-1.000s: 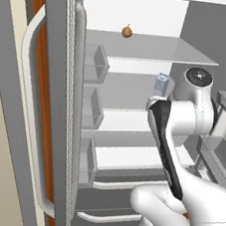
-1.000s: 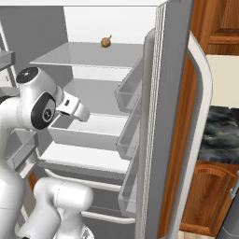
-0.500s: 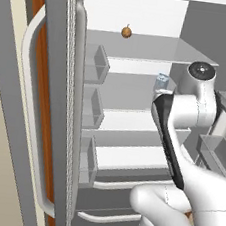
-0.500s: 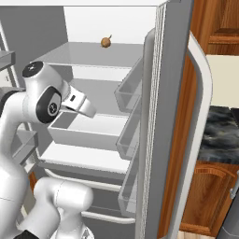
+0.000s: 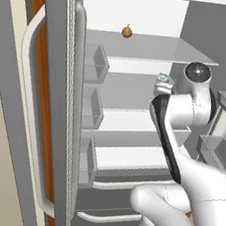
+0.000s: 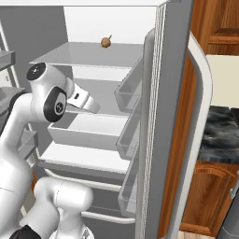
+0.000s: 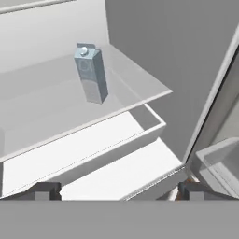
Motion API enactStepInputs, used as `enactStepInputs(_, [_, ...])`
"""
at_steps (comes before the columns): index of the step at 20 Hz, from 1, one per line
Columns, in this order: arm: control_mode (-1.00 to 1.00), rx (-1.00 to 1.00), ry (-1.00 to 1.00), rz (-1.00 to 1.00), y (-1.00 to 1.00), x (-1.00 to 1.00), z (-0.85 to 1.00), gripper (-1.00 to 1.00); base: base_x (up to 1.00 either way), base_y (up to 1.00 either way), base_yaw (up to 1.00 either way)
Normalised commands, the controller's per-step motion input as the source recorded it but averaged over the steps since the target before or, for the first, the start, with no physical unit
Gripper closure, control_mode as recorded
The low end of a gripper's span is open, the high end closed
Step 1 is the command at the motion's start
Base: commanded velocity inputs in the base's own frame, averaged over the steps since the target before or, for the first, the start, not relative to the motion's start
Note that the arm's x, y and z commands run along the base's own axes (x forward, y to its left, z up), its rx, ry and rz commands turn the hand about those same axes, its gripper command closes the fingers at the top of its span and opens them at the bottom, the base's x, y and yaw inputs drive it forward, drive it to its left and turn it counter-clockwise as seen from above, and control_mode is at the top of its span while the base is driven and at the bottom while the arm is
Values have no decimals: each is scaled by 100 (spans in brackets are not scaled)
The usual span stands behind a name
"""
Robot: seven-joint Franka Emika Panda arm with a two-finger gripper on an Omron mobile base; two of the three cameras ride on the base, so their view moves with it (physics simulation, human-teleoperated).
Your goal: Take out the milk from the fridge and place it on the tray on the counter. Then take the sugar cube near the tray and place it in the tray.
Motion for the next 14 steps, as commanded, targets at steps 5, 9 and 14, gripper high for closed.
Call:
enactStepInputs(5, [-100, -2, -18, -15, -1, 19, 0, -100, 0, 0, 0])
enactStepInputs(9, [-100, -4, -8, -14, 0, 31, 0, -100, 0, 0, 0])
enactStepInputs(14, [-100, -3, -4, -3, -6, 34, 0, -100, 0, 0, 0])
